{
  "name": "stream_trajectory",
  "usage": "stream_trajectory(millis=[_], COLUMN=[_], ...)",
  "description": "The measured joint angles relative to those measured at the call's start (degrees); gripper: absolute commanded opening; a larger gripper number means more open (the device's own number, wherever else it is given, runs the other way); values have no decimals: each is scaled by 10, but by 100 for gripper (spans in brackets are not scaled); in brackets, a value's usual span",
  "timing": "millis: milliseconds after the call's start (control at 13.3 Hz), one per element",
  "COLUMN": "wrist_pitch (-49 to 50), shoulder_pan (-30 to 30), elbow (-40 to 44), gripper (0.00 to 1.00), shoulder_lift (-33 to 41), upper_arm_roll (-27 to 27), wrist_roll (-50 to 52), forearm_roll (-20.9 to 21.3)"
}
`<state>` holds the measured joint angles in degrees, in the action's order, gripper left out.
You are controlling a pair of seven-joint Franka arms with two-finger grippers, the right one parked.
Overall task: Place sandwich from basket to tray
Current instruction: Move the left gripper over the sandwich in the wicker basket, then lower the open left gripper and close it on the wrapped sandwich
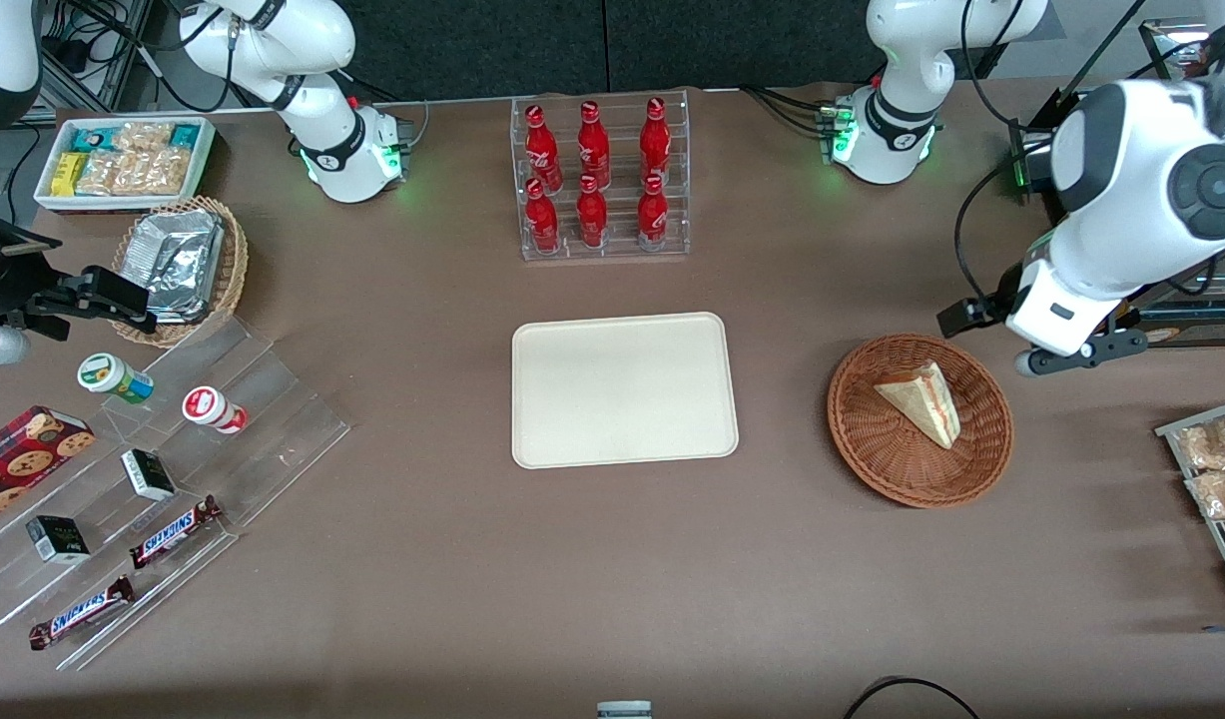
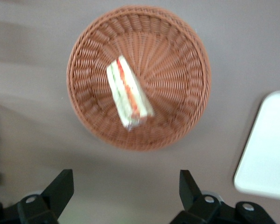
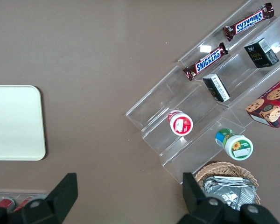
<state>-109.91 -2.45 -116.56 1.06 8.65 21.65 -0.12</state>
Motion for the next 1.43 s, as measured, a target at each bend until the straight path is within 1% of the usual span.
stream_trajectory(millis=[226, 526, 827, 1053, 1429], wrist_pitch=[-98, -178, -255, -290, -336], shoulder_pan=[0, 0, 0, 1, 1], elbow=[-68, -115, -139, -144, -162], gripper=[100, 100, 100, 100, 100], shoulder_lift=[-2, -11, -46, -72, -100], upper_arm_roll=[-6, -26, -27, -27, -27], wrist_roll=[48, 95, 174, 224, 258], forearm_roll=[0, 0, 0, 0, 0])
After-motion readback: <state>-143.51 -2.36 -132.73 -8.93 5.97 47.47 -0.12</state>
